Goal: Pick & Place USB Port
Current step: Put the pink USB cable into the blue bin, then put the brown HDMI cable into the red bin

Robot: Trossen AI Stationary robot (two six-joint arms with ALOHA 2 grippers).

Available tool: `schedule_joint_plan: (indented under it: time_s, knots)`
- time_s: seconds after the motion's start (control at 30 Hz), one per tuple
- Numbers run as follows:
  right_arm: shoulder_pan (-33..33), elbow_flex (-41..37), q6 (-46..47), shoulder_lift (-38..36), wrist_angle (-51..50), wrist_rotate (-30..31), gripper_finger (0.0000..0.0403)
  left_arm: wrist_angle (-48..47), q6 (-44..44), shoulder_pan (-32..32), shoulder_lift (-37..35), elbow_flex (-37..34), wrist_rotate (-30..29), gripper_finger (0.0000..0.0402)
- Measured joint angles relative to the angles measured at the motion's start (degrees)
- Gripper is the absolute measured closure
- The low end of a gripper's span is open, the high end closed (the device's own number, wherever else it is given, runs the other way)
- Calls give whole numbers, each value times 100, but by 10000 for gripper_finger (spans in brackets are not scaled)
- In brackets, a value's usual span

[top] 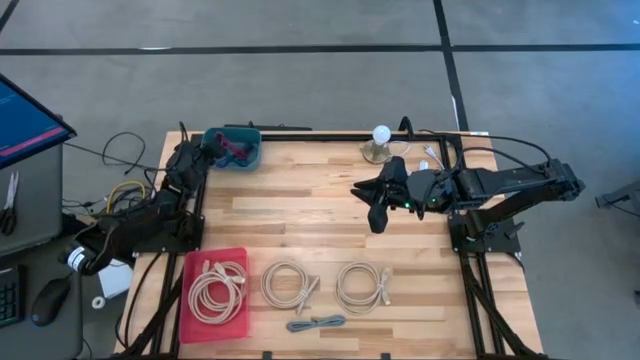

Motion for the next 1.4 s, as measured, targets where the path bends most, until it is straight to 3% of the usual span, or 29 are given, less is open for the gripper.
schedule_joint_plan:
  time_s: [0.23, 0.37, 0.67, 0.93, 1.07, 1.23, 1.4]
  knots:
    - [0, 0, 0, 0, 0, -2, 322, 7, -152, 0, 1, 0, 6, 160]
    - [9, 0, 0, 0, 0, -13, 322, -88, -169, -6, 1, 0, 113, 156]
    - [149, 0, 0, 0, 0, -13, 321, -582, -604, -7, 1, 3, 927, 245]
    - [146, 0, 0, 0, -2, -7, 321, -719, -613, -7, -1, 429, 1218, 334]
    - [146, 0, -2, 0, -42, -7, 321, -1826, -212, -7, -1, 1015, 1386, 387]
    - [146, 0, -2, 0, -190, -2, 321, -3455, 452, -7, 2, 1758, 1365, 397]
    - [146, 0, -4, 0, -275, 0, 321, -3666, 579, -5, 6, 1864, 1360, 397]
